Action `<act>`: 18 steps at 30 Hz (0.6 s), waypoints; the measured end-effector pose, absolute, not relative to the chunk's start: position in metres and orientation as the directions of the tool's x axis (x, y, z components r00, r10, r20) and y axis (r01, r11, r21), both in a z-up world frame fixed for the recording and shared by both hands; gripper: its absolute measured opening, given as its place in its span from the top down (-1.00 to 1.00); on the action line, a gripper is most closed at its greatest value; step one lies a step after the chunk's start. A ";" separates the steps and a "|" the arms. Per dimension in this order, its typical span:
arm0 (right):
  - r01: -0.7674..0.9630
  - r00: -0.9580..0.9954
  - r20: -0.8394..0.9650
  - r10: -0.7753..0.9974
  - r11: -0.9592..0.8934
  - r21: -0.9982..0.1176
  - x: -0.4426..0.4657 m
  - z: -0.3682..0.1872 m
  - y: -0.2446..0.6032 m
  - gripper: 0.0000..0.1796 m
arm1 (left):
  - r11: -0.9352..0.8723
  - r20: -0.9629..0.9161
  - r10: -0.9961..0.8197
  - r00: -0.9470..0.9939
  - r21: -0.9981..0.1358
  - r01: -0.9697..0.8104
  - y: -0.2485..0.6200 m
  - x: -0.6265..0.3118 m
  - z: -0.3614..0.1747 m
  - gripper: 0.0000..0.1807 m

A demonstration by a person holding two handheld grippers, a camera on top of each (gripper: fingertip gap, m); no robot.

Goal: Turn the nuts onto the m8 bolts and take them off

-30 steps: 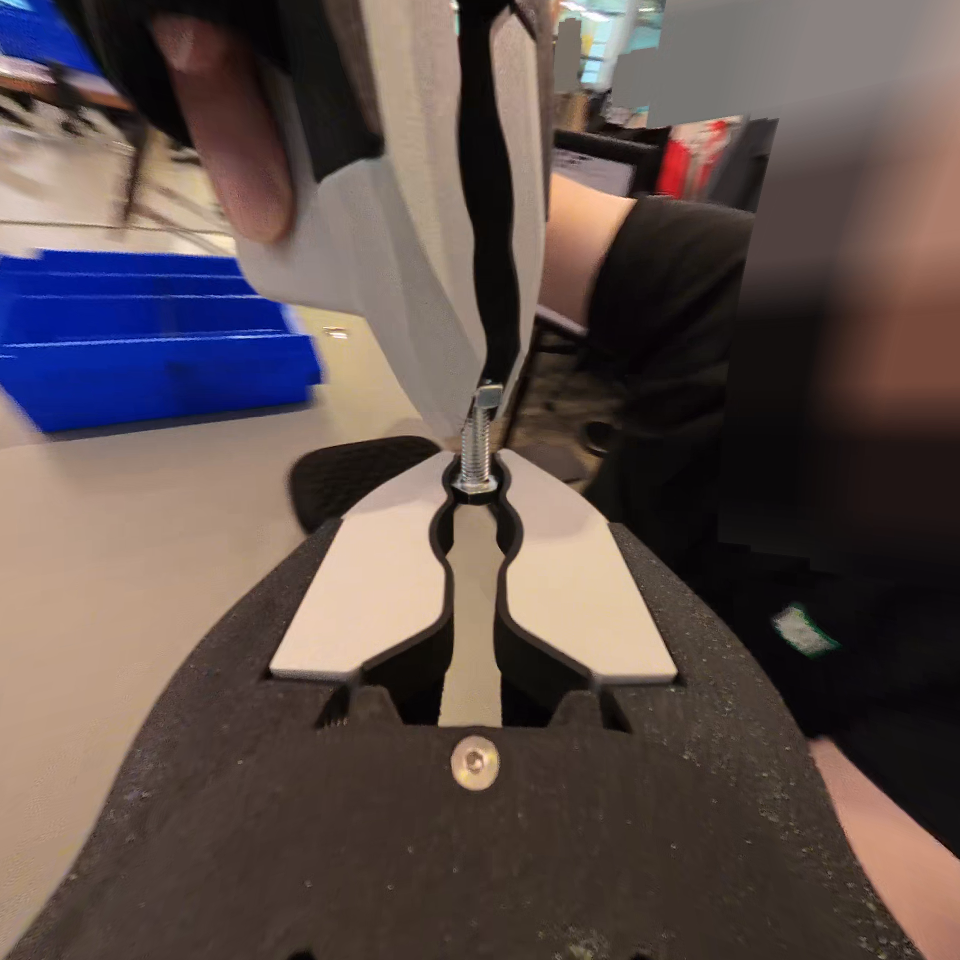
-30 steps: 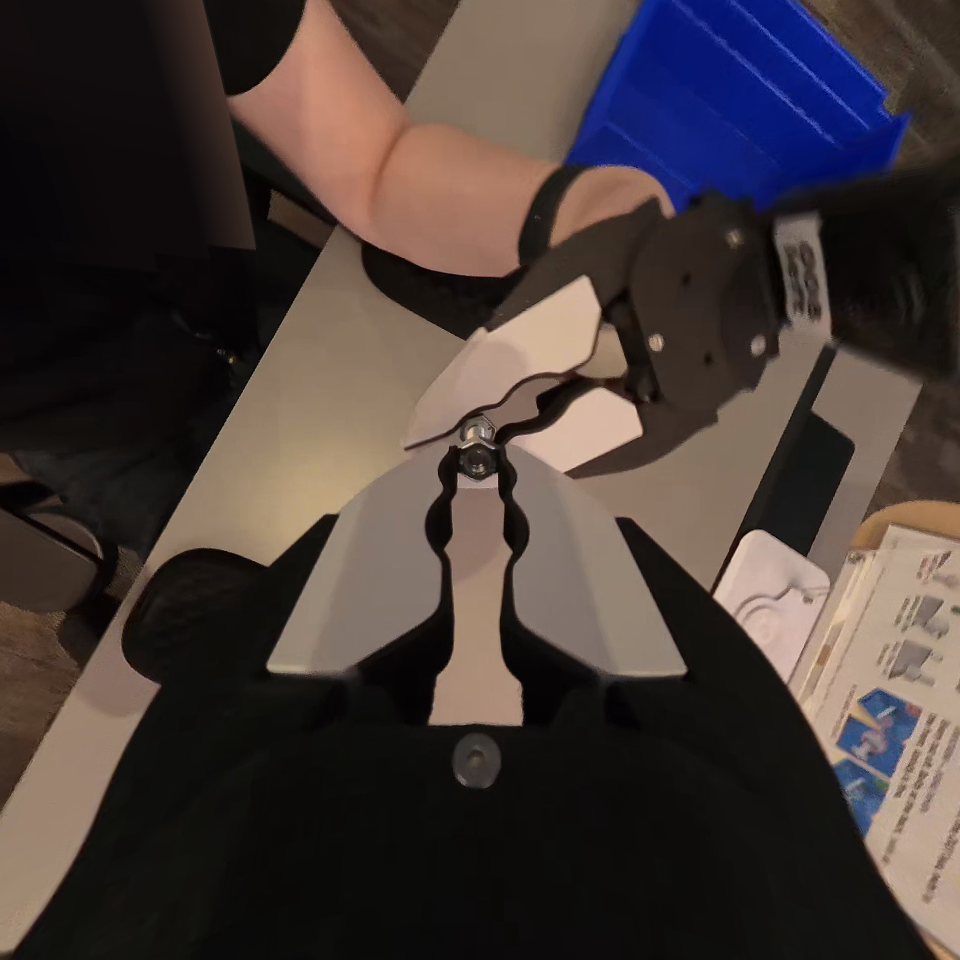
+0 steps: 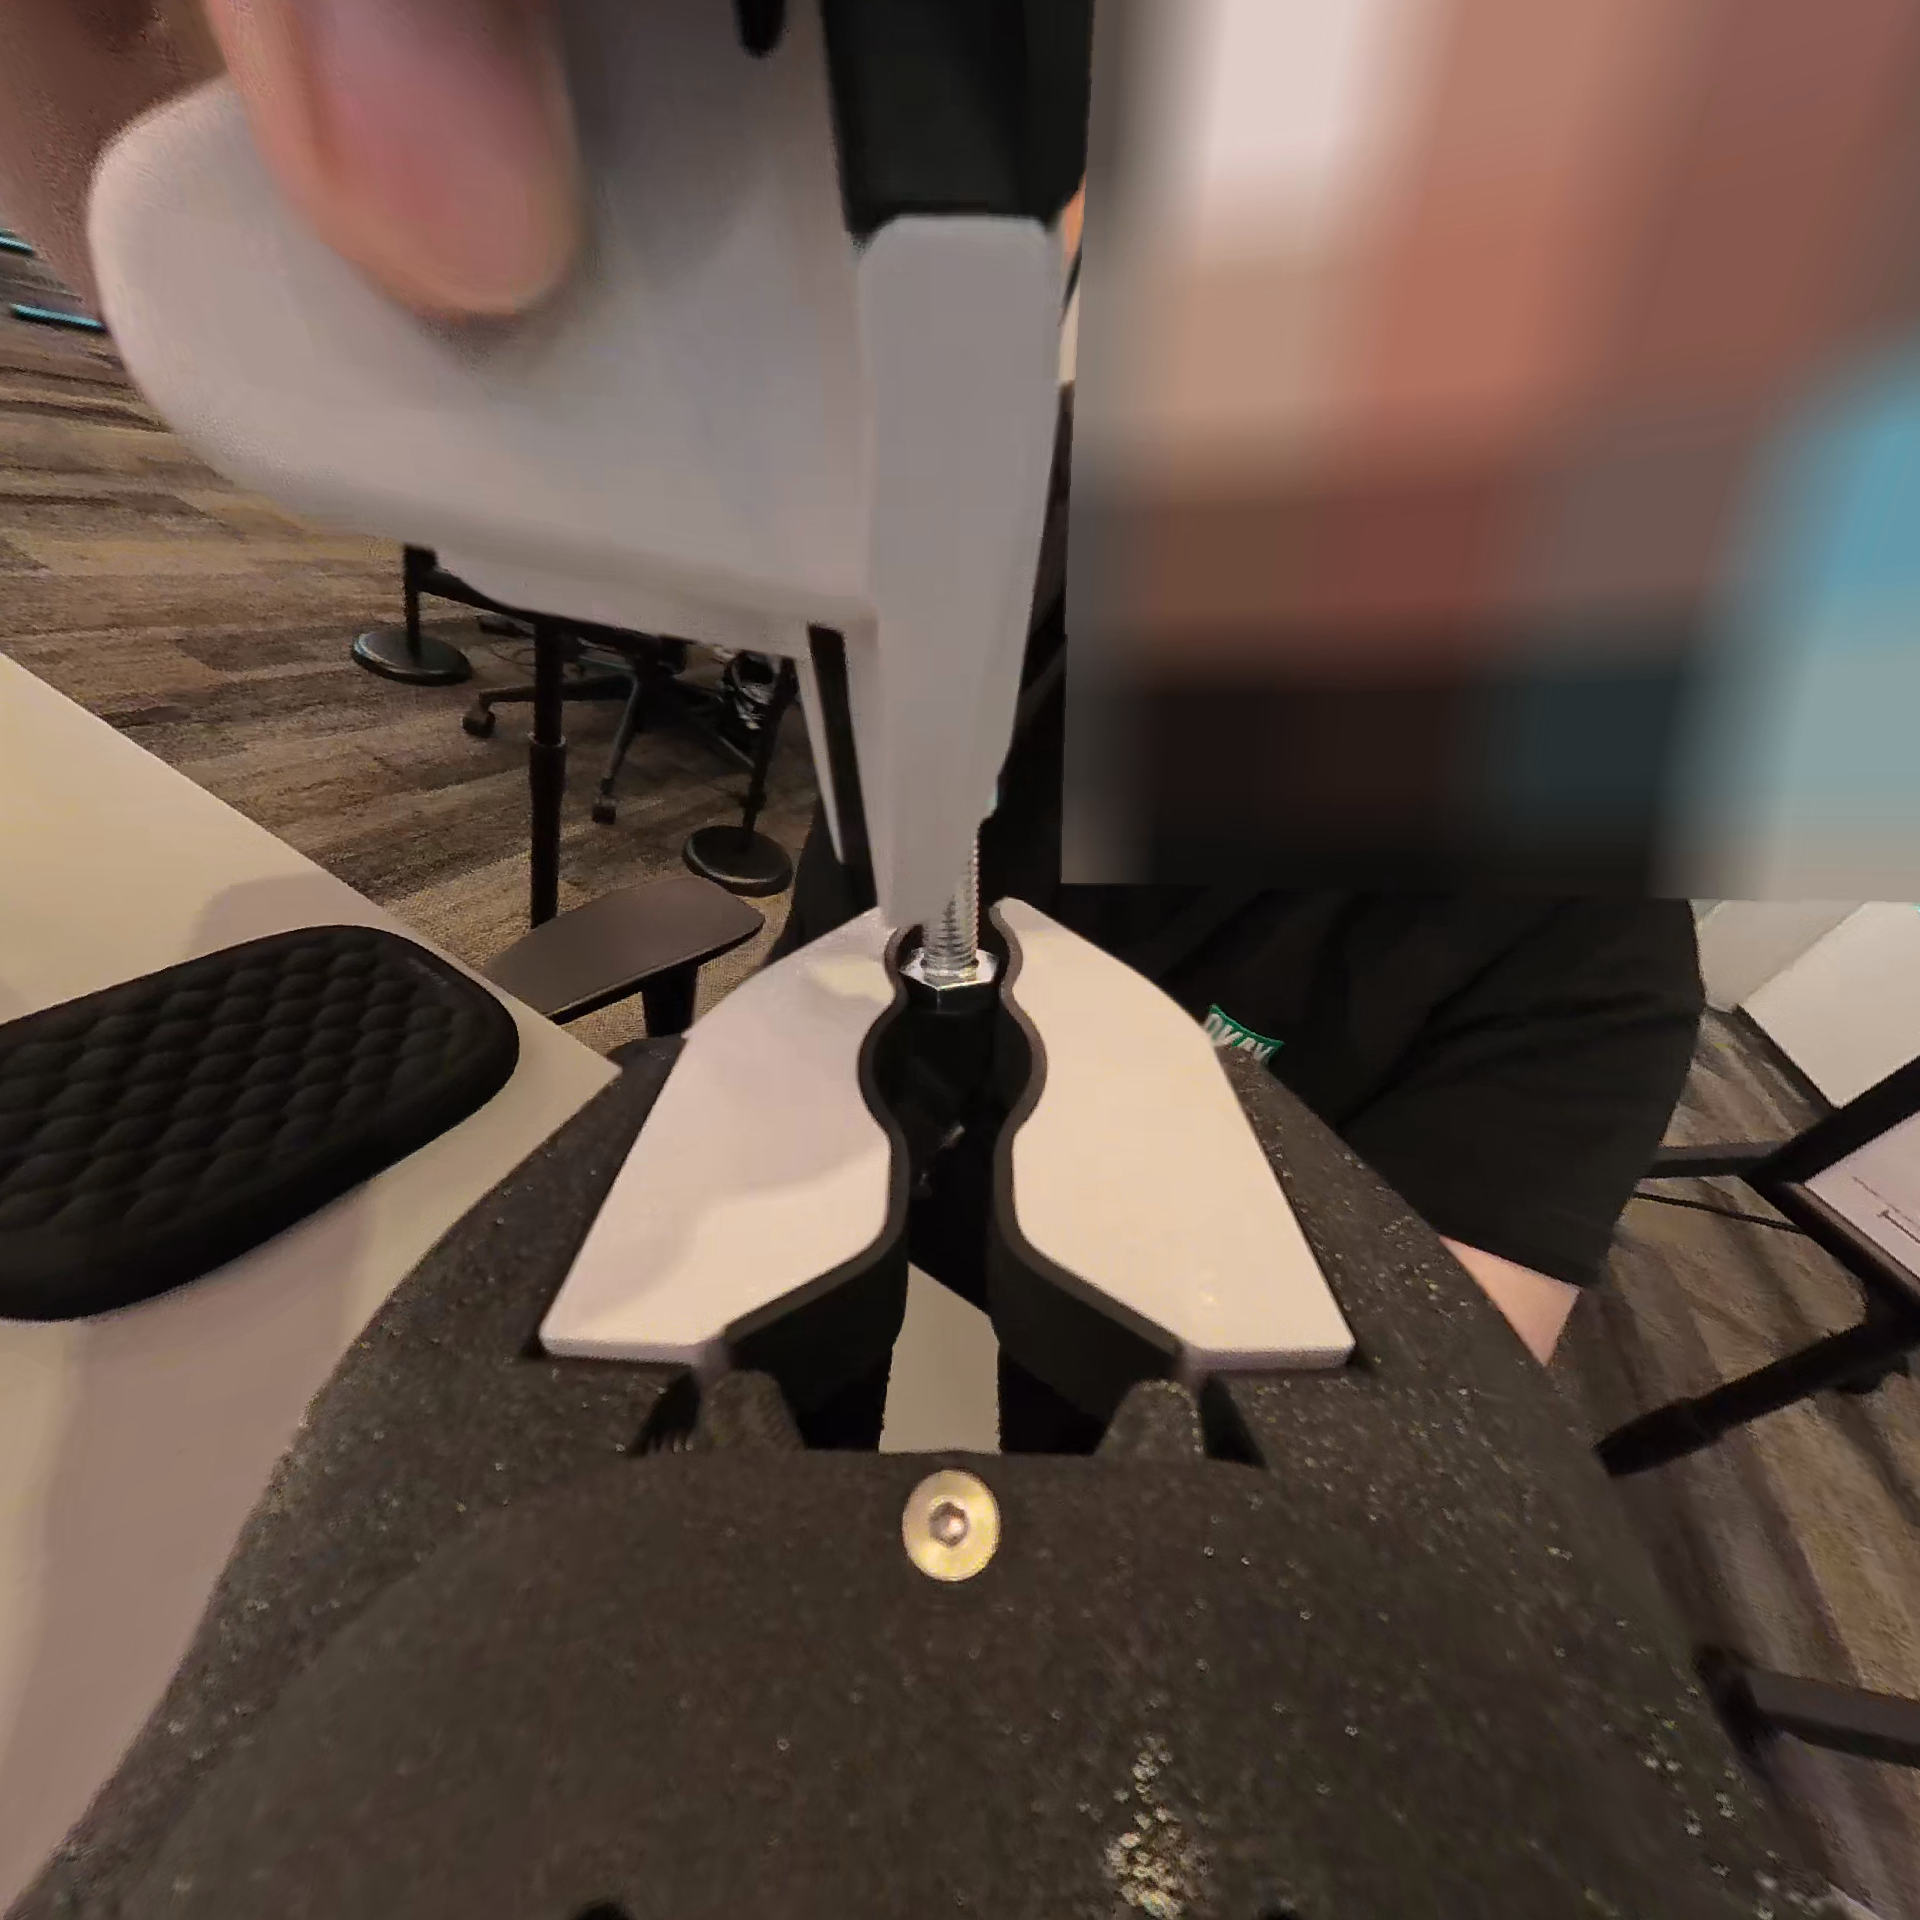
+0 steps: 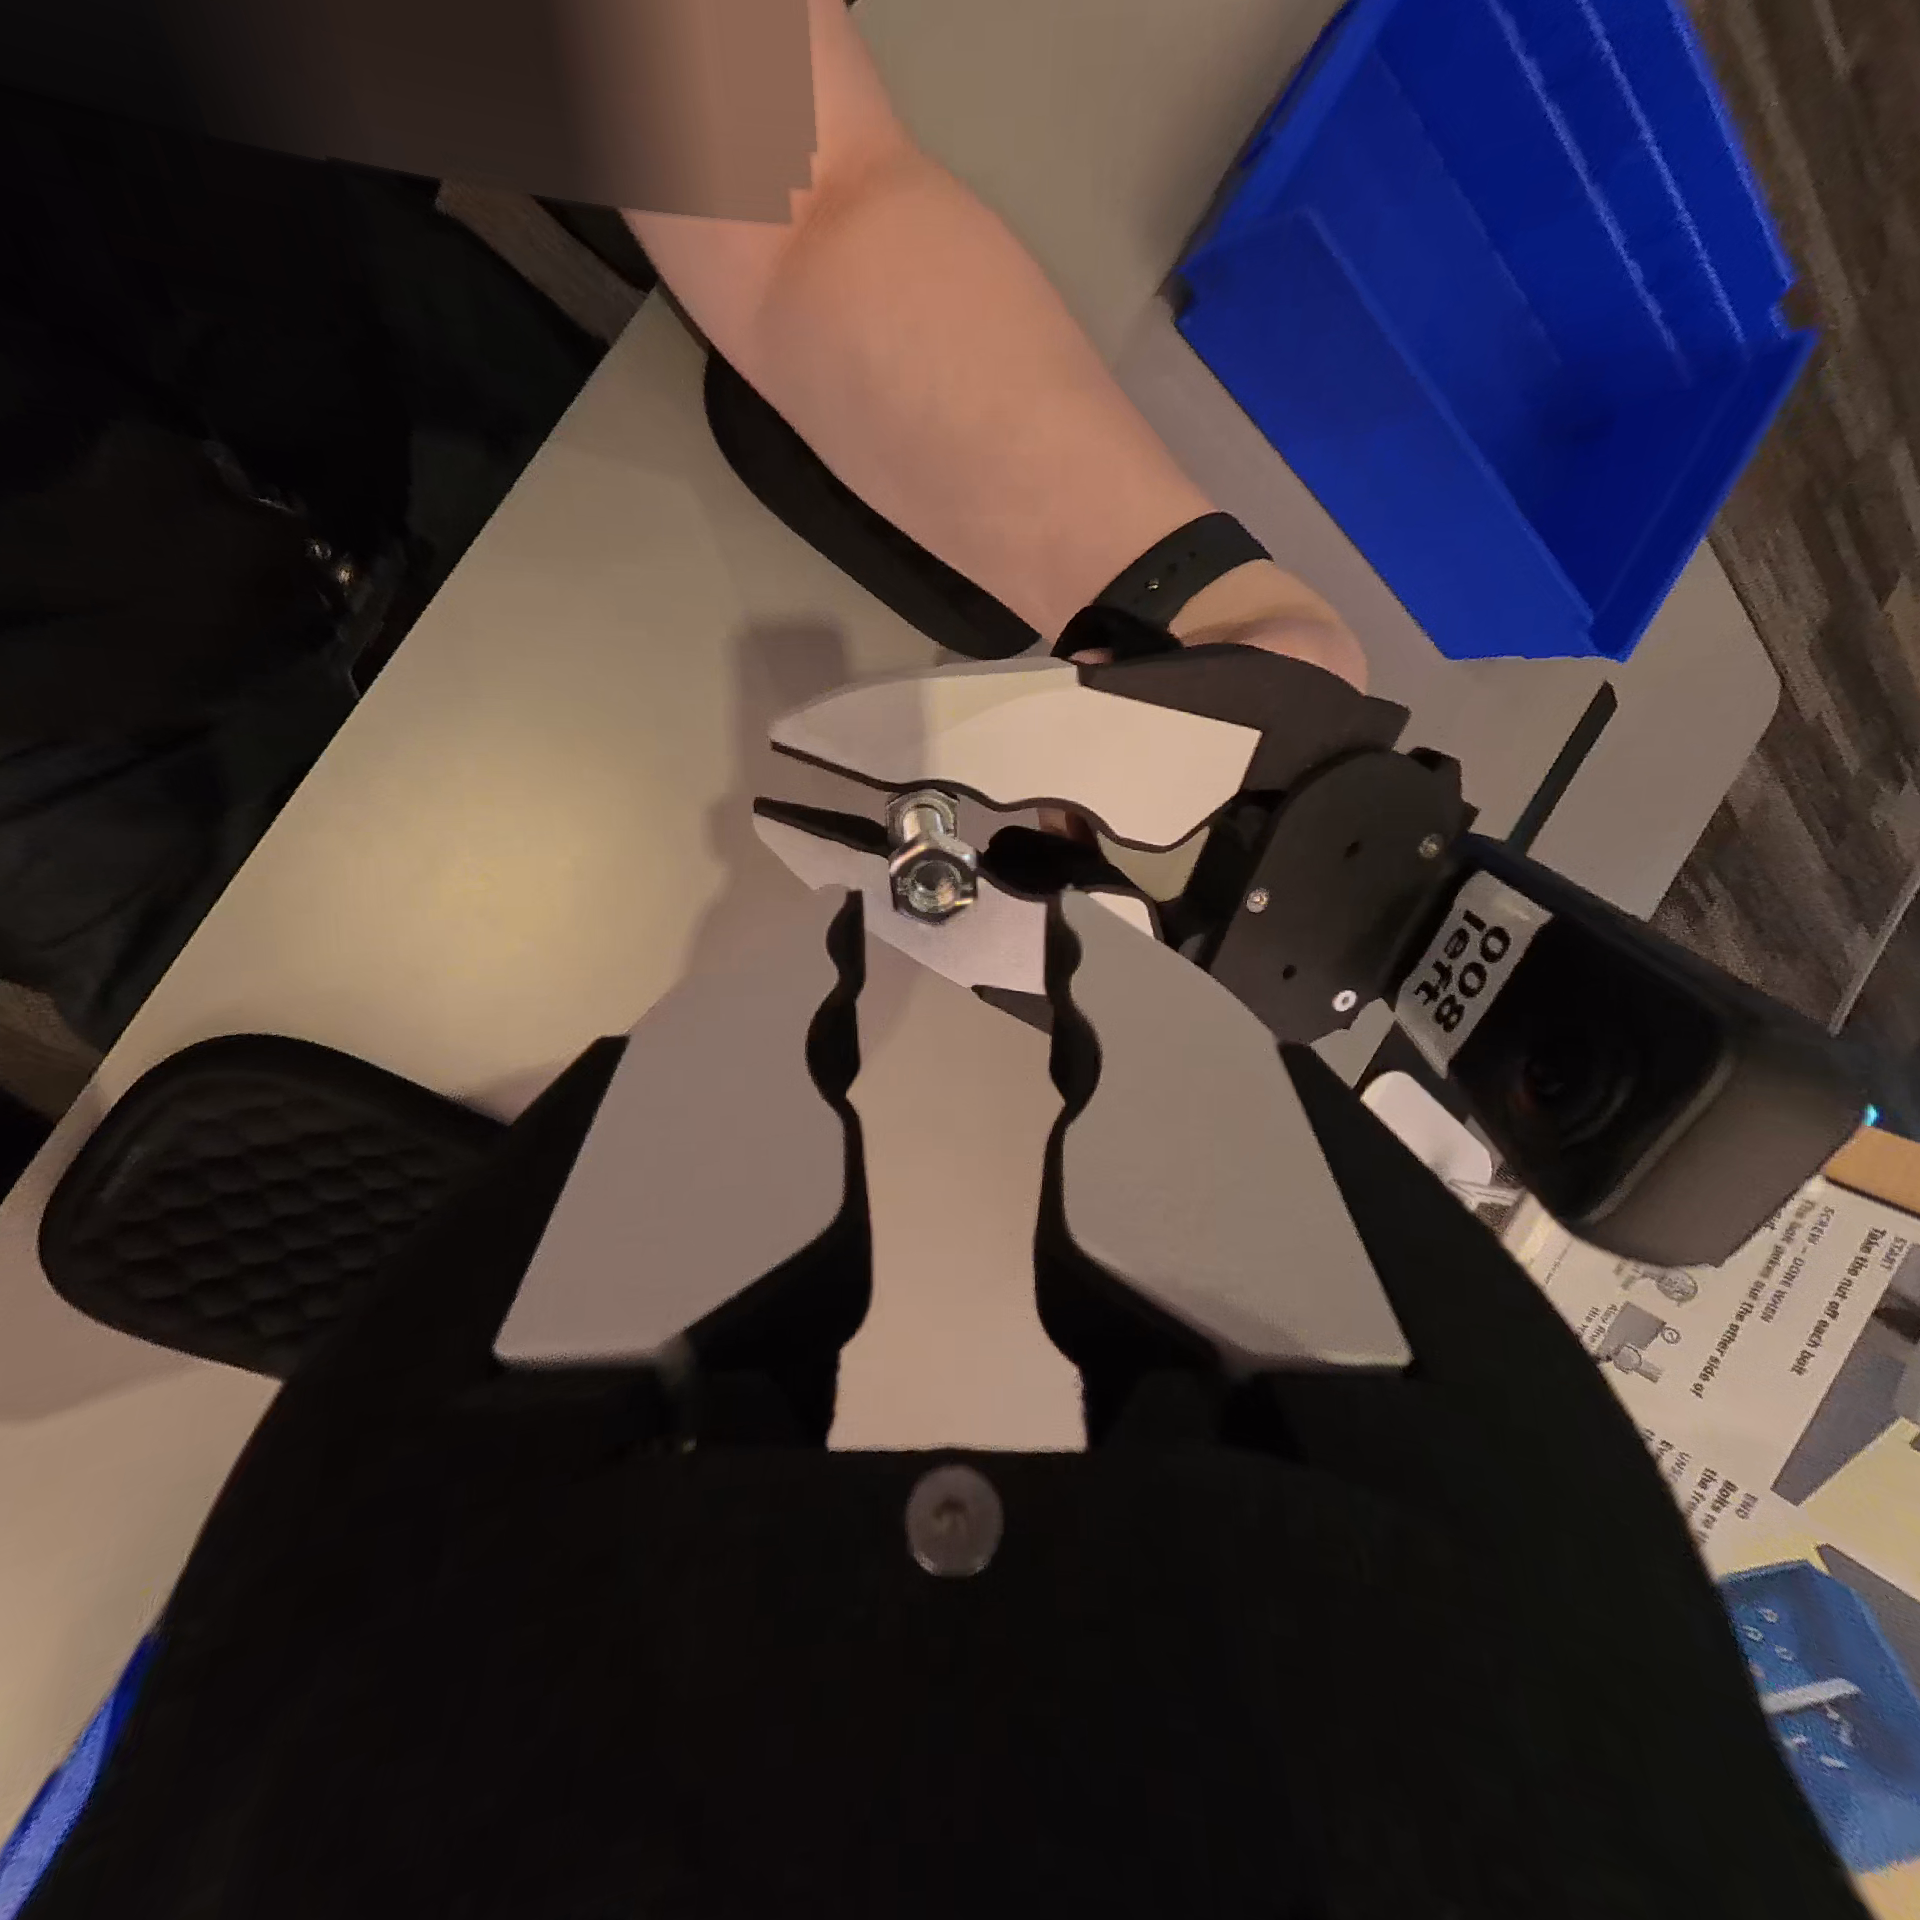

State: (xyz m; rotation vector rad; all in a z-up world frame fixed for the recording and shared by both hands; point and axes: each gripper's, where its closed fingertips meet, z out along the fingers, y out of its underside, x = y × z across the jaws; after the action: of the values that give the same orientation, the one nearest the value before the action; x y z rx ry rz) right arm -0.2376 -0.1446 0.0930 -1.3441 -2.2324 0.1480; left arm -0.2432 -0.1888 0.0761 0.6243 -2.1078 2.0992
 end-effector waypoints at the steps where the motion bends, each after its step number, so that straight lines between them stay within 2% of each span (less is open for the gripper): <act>1: 0.787 -0.350 0.384 0.855 0.490 -0.375 -0.238 0.096 -0.143 0.62 | -0.041 0.348 -0.236 -0.907 -0.936 -0.348 -0.186 -0.241 0.077 0.88; 4: 0.779 -0.240 0.406 0.882 0.424 -0.461 -0.234 0.112 -0.130 0.55 | -0.067 0.312 -0.361 -0.879 -0.949 -0.309 -0.173 -0.230 0.080 0.88; 8: 0.733 0.072 0.348 0.935 0.187 -0.654 -0.218 0.146 -0.095 0.47 | -0.005 0.122 -0.768 -0.628 -0.983 -0.184 -0.124 -0.187 0.082 0.88; 10: 0.648 0.263 0.235 0.936 0.009 -0.762 -0.207 0.166 -0.072 0.43 | 0.018 0.042 -0.892 -0.450 -0.991 -0.129 -0.097 -0.173 0.092 0.88; 12: 0.535 0.428 0.074 0.901 -0.187 -0.824 -0.196 0.179 -0.050 0.43 | 0.006 0.016 -0.959 -0.282 -0.997 -0.074 -0.076 -0.164 0.105 0.88; 14: 0.454 0.561 -0.044 0.826 -0.352 -0.818 -0.182 0.180 -0.030 0.48 | 0.006 -0.002 -0.994 -0.112 -1.000 -0.031 -0.057 -0.158 0.115 0.88; 18: 0.413 0.698 -0.101 0.709 -0.514 -0.752 -0.166 0.168 -0.008 0.63 | 0.108 -0.121 -0.943 0.310 -0.992 -0.059 -0.009 -0.159 0.117 0.88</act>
State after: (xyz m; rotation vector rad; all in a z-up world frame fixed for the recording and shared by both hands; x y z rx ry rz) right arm -0.1662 -0.0079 0.1683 -2.1760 -0.8524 0.5212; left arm -0.1594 -0.0089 0.1167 3.0199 -2.4724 2.0425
